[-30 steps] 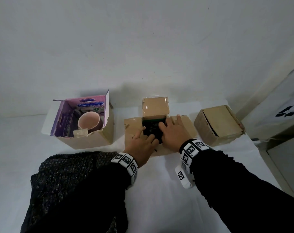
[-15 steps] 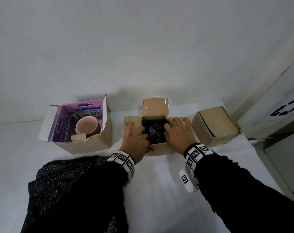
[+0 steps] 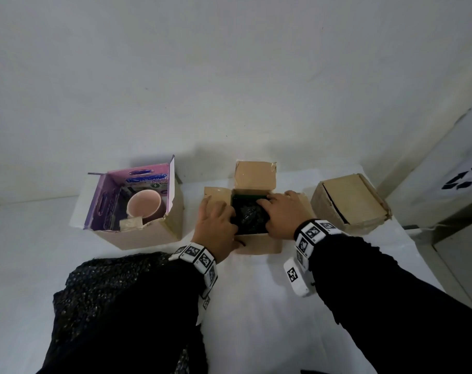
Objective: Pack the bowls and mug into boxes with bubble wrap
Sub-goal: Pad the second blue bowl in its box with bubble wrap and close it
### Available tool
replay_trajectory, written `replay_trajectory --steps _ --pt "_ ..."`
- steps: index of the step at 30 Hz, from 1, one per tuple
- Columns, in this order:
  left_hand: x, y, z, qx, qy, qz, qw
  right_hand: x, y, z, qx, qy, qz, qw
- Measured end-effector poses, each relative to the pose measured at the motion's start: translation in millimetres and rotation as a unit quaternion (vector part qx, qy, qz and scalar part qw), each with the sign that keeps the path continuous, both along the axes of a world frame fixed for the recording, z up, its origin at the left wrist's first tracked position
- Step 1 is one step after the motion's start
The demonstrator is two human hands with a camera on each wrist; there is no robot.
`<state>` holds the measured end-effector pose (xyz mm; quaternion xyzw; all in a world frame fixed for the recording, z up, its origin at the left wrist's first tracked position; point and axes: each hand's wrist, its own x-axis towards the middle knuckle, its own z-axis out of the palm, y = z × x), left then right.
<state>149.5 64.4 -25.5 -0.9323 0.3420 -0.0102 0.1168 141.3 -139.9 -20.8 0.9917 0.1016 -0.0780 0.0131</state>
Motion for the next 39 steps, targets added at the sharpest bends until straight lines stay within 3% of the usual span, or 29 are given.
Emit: replay_trajectory --steps 3,5,8,10,12,14,16,18,20,22,24,28,32,34,36,39 --pt "-9 20 -8 -0.121 -0.013 0.048 0.991 -16 -14 -4 0.131 -0.129 -0.061 0.981" --pt "-13 33 -12 -0.205 -0.012 0.114 0.972 -30 -23 -8 0.162 -0.200 -0.159 0.953" --pt "-11 48 -15 -0.298 0.003 0.236 0.925 -41 -35 -18 0.238 -0.134 -0.333 0.902" --pt "-8 50 -11 -0.393 0.060 0.283 0.873 -42 -39 -18 0.320 -0.087 -0.387 0.860" --pt "-7 45 -5 -0.491 0.096 0.261 0.826 -43 -39 -10 0.389 -0.097 -0.413 0.818" --pt "-8 34 1 -0.540 0.087 0.210 0.811 -45 -33 1 0.459 -0.137 -0.405 0.779" --pt "-12 19 9 -0.549 0.112 0.144 0.816 -45 -23 13 0.496 -0.186 -0.369 0.763" --pt "-17 5 15 -0.468 0.154 0.095 0.865 -44 -12 20 0.504 -0.208 -0.336 0.768" --pt "-22 -4 12 -0.282 0.138 0.052 0.948 -43 -5 19 0.505 -0.218 -0.315 0.773" --pt "-24 -7 4 -0.189 0.113 0.020 0.975 -43 0 15 0.507 -0.227 -0.300 0.775" --pt "-23 -2 -3 -0.194 0.121 0.009 0.974 -44 5 8 0.508 -0.226 -0.253 0.792" --pt "-20 12 -12 -0.237 0.111 -0.049 0.964 -49 12 -10 0.393 -0.160 -0.132 0.896" --pt "-21 30 -24 -0.118 0.079 -0.098 0.985 -53 -4 -29 0.245 -0.126 -0.006 0.961" --pt "-17 32 -28 -0.125 0.068 -0.109 0.984 -56 -17 -37 0.205 -0.110 0.054 0.971" --pt "-12 28 -30 -0.210 0.055 -0.120 0.969 -58 -28 -41 0.206 -0.103 0.093 0.969" --pt "-4 15 -27 -0.371 0.070 -0.087 0.922 -54 -29 -31 0.327 -0.094 0.022 0.940"
